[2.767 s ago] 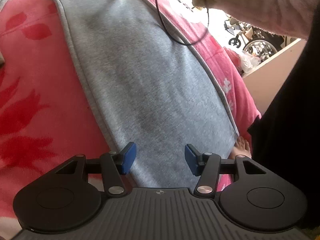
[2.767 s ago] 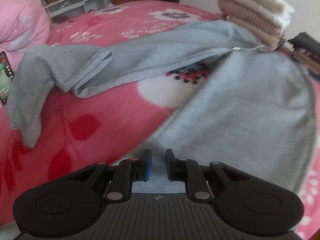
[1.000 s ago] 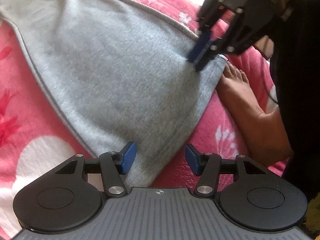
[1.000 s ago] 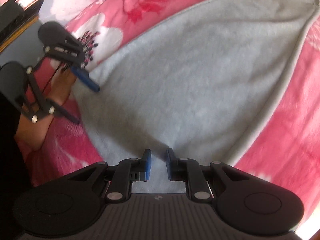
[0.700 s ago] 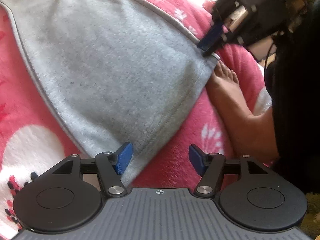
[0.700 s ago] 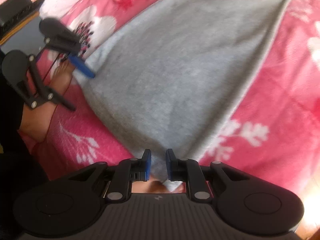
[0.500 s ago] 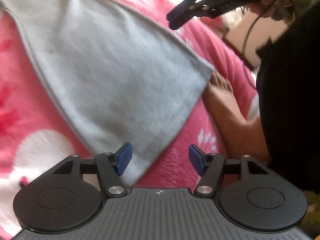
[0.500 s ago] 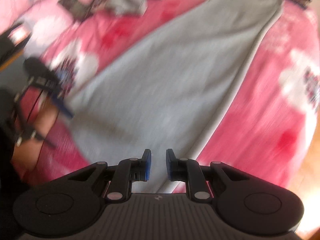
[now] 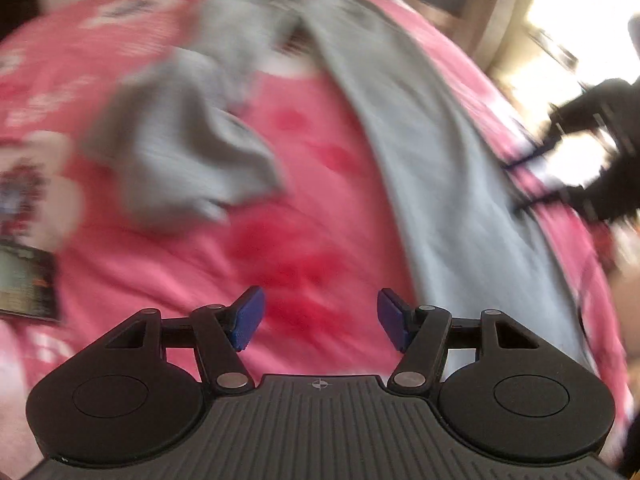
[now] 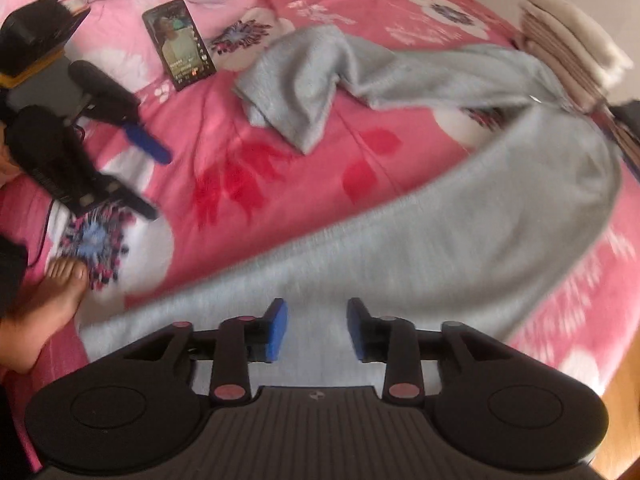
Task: Fold clothes
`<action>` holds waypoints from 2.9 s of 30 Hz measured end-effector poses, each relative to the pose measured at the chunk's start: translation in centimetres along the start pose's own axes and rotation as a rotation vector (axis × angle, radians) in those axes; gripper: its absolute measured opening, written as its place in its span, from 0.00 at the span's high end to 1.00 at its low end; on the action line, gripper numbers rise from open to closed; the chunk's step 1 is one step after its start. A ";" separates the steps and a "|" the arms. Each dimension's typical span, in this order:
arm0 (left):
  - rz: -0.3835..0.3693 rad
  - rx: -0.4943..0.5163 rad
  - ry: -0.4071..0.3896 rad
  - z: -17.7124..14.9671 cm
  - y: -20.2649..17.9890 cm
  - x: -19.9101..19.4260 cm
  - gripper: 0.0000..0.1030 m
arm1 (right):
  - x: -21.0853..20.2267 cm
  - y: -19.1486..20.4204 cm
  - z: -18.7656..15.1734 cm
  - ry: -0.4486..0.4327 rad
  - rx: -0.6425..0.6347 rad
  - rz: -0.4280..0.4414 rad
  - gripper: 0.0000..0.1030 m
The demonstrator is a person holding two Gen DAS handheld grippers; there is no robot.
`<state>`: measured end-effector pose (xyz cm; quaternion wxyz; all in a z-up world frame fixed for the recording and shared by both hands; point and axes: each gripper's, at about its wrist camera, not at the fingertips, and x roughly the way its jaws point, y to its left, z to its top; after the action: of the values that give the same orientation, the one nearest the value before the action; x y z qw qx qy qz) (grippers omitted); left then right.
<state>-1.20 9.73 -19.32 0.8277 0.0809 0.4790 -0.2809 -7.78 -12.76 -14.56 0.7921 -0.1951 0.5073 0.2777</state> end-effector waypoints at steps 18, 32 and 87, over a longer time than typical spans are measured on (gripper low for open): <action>0.231 -0.033 -0.116 2.7 4.3 3.5 0.39 | 9.0 -6.3 5.4 -0.239 0.289 0.171 0.57; 0.299 -0.135 -0.152 4.0 2.9 5.5 0.78 | 8.8 -12.6 5.8 -0.305 0.523 0.293 0.55; -0.168 -0.343 -0.071 13.9 18.5 12.2 0.79 | 19.2 -31.6 33.3 -0.263 0.753 -0.069 0.52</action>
<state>23.91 14.76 -24.77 0.8193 -0.1115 0.4954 -0.2662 41.89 -12.76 -17.53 0.8753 0.1290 0.4610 0.0684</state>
